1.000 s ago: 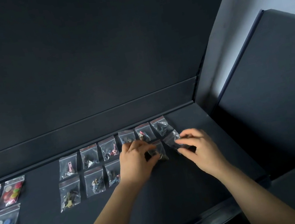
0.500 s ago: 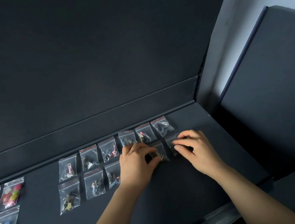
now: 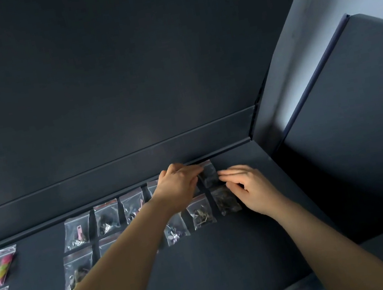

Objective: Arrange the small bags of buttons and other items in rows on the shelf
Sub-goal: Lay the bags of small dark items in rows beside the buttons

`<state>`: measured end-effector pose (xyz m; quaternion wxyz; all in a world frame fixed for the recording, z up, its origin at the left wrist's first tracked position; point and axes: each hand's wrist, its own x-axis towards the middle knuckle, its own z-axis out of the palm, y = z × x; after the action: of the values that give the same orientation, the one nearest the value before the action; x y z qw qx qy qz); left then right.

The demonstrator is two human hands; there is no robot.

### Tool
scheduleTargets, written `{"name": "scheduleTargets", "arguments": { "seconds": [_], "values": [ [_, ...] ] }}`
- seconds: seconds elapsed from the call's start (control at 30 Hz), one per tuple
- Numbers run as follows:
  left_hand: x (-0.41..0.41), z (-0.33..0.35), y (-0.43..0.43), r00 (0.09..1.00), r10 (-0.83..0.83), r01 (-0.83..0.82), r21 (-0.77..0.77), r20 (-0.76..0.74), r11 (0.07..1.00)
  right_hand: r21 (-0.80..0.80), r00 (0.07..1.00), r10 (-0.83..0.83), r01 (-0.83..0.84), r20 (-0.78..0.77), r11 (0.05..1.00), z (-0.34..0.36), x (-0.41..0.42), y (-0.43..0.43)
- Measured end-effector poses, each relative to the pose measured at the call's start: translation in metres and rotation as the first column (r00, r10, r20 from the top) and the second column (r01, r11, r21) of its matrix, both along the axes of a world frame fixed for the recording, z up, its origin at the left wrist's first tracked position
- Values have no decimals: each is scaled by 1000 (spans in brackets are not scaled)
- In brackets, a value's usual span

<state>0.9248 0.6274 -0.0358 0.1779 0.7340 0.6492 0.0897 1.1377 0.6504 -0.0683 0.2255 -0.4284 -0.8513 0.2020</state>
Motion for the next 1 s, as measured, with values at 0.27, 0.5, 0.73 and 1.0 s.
{"name": "scheduleTargets", "arguments": {
  "seconds": [0.27,0.5,0.73,1.0],
  "values": [
    [-1,-1,4,994,-22,21,-9,-110,1000,-14,993,18,-16,113,1000,2,1,-1],
    [0,-3,2,989,-36,33,-26,-142,999,-129,1000,20,-20,5,991,7,-10,-6],
    [-1,-2,2,994,-29,27,-22,-109,999,-178,1000,18,-15,17,984,7,-6,-7],
    [-5,3,-34,996,50,-62,177,71,982,-73,991,-121,117,-58,990,6,10,-39]
  ]
}}
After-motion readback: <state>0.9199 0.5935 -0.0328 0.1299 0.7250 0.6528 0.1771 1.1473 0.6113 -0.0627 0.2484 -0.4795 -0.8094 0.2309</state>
